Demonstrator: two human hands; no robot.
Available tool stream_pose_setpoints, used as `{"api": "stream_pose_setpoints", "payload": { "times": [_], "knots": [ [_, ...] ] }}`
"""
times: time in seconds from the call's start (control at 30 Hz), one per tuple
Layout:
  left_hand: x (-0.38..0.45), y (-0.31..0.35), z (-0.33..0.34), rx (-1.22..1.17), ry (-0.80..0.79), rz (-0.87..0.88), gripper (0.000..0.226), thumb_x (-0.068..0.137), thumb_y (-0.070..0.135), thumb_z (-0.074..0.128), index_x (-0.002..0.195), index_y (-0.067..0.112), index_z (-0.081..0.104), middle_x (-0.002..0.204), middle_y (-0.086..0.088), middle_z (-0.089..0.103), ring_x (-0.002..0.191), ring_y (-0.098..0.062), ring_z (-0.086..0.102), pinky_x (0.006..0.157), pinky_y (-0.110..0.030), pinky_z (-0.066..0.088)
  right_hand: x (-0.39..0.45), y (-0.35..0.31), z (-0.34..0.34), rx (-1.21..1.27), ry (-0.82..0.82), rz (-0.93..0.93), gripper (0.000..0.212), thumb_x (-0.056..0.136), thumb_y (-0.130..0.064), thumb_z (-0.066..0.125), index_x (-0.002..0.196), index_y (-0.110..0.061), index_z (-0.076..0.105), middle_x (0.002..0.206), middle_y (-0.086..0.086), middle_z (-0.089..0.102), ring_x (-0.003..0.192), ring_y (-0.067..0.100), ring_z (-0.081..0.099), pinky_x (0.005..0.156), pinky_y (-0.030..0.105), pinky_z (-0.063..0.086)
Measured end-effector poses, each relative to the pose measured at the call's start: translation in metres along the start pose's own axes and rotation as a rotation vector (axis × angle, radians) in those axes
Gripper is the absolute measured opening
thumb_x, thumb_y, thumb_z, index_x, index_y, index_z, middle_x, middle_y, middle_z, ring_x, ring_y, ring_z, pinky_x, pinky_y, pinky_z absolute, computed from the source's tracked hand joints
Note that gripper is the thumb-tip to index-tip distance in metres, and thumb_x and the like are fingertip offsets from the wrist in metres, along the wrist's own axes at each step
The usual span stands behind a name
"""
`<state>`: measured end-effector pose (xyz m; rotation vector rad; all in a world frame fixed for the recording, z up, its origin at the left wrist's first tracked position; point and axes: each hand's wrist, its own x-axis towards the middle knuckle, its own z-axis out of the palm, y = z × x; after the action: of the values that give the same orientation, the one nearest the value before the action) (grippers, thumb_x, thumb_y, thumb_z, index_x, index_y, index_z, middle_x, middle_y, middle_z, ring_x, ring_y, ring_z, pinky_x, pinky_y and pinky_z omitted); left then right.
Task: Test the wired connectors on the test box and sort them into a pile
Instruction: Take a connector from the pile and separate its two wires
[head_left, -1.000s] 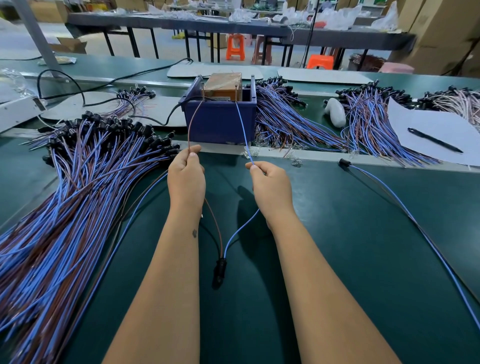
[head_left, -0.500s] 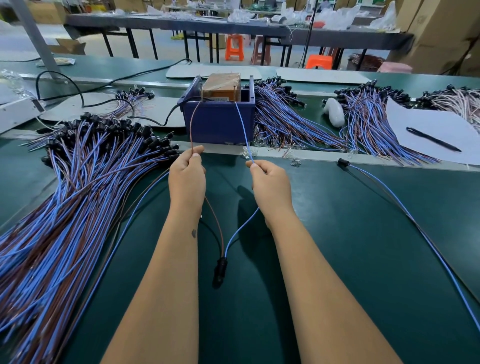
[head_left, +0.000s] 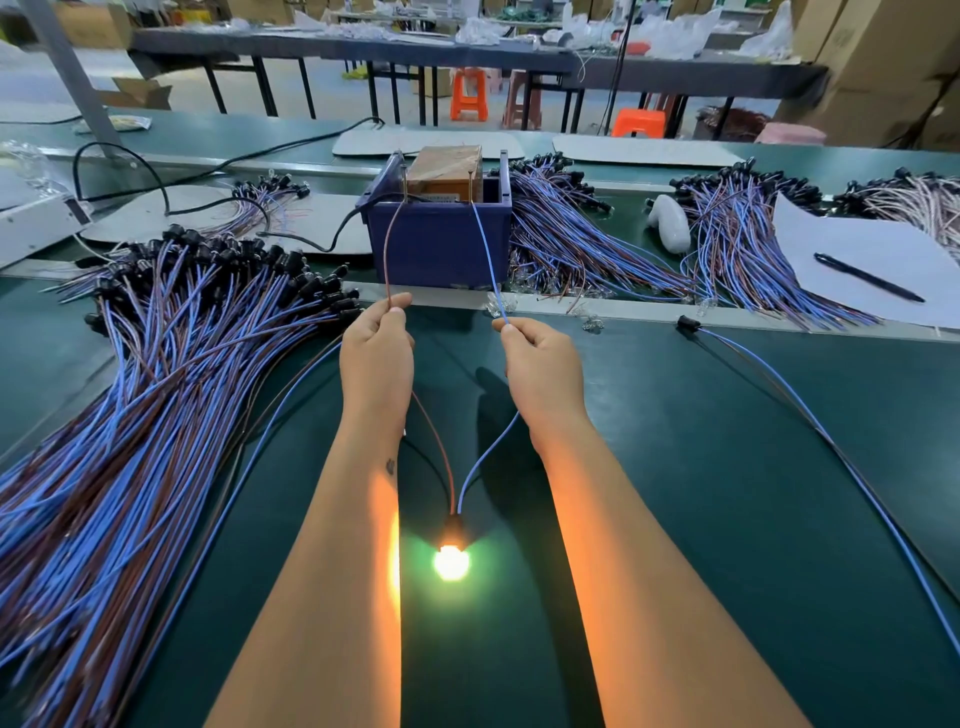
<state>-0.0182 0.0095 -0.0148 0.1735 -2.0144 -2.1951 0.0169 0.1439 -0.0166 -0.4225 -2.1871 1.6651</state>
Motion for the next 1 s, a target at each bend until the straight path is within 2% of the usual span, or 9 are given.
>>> {"api": "stream_pose_setpoints", "payload": {
  "times": [0.3, 0.63, 0.73, 0.83, 0.9, 1.0],
  "knots": [
    [0.0, -0.001, 0.0, 0.0, -0.01, 0.003, 0.029, 0.099, 0.015, 0.039, 0.1, 0.027, 0.065, 0.045, 0.015, 0.034, 0.041, -0.005, 0.027, 0.044, -0.022, 0.025, 0.0, 0.001, -0.001, -0.001, -0.016, 0.002, 0.028, 0.098, -0.024, 0.047, 0.114, -0.021, 0.07, 0.057, -0.013, 0.042, 0.056, 0.009, 0.04, 0.064, 0.029, 0.036],
    [-0.004, 0.002, 0.0, -0.009, -0.02, 0.001, 0.028, 0.1, 0.016, 0.039, 0.103, 0.025, 0.065, 0.047, 0.014, 0.037, 0.043, -0.006, 0.031, 0.045, -0.021, 0.028, -0.002, 0.0, -0.001, 0.001, -0.029, -0.009, 0.028, 0.098, -0.024, 0.047, 0.114, -0.022, 0.07, 0.054, -0.015, 0.044, 0.055, 0.007, 0.041, 0.064, 0.029, 0.037],
    [-0.006, 0.005, 0.002, 0.027, -0.043, 0.015, 0.028, 0.1, 0.019, 0.044, 0.102, 0.031, 0.069, 0.057, 0.01, 0.049, 0.045, -0.006, 0.038, 0.047, -0.019, 0.036, -0.007, 0.001, -0.002, 0.026, -0.053, -0.038, 0.027, 0.098, -0.025, 0.047, 0.112, -0.025, 0.07, 0.045, -0.016, 0.042, 0.05, 0.004, 0.039, 0.061, 0.027, 0.037],
    [-0.01, 0.005, 0.003, 0.08, -0.166, 0.03, 0.027, 0.098, 0.025, 0.049, 0.1, 0.034, 0.075, 0.069, -0.007, 0.043, 0.06, -0.023, 0.036, 0.061, -0.03, 0.039, -0.013, 0.001, -0.003, 0.071, -0.091, -0.081, 0.024, 0.098, -0.024, 0.049, 0.107, -0.027, 0.07, 0.046, -0.018, 0.041, 0.05, 0.002, 0.037, 0.061, 0.026, 0.038],
    [-0.012, 0.005, 0.005, 0.063, -0.236, 0.018, 0.027, 0.098, 0.025, 0.051, 0.099, 0.033, 0.076, 0.062, -0.001, 0.044, 0.064, -0.023, 0.036, 0.065, -0.035, 0.039, -0.015, -0.001, -0.004, 0.082, -0.107, -0.094, 0.022, 0.097, -0.023, 0.051, 0.104, -0.027, 0.071, 0.047, -0.019, 0.044, 0.05, 0.001, 0.039, 0.062, 0.025, 0.039],
    [-0.016, 0.007, 0.009, 0.06, -0.321, 0.03, 0.025, 0.098, 0.023, 0.052, 0.096, 0.029, 0.077, 0.053, 0.015, 0.042, 0.047, -0.006, 0.036, 0.05, -0.02, 0.037, -0.015, -0.002, -0.004, 0.042, -0.143, -0.103, 0.023, 0.097, -0.022, 0.053, 0.108, -0.021, 0.073, 0.049, -0.025, 0.05, 0.052, -0.004, 0.046, 0.063, 0.021, 0.036]
  ]
}}
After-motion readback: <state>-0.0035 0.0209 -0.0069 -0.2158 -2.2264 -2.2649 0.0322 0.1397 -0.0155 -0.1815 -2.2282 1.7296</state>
